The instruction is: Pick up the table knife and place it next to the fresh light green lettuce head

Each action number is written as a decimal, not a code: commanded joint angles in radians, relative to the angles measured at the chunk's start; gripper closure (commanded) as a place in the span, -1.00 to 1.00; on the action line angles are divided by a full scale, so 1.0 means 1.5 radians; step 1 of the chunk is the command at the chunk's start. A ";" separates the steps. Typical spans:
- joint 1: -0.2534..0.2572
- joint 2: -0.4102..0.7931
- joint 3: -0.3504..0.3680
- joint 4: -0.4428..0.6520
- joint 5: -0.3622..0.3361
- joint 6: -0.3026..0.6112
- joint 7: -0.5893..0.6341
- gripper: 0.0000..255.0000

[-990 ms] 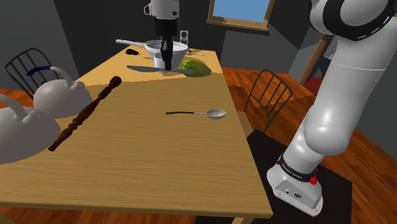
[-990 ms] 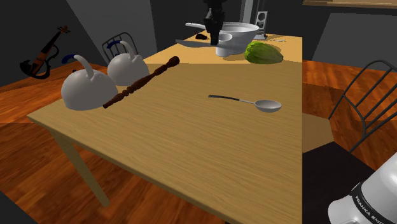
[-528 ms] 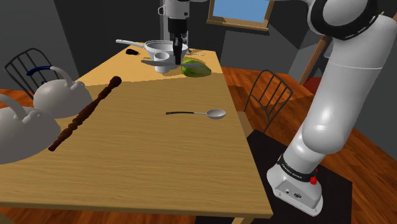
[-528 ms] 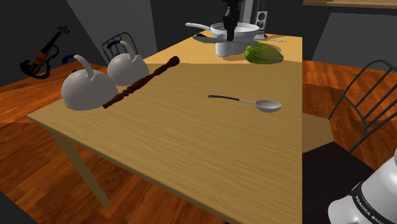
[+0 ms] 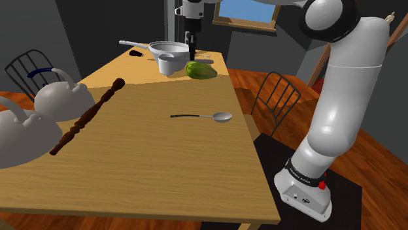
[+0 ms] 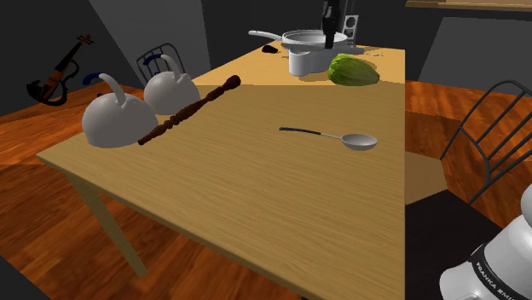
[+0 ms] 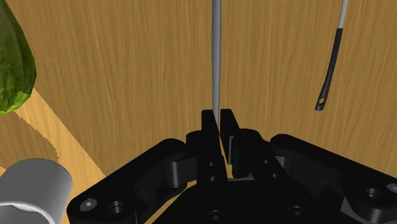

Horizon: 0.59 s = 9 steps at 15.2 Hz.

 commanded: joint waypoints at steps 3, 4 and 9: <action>-0.029 0.046 -0.018 0.071 -0.002 -0.022 -0.051 1.00; -0.037 0.062 -0.023 0.094 -0.003 -0.029 -0.063 1.00; -0.064 0.122 -0.037 0.166 -0.005 -0.040 -0.107 1.00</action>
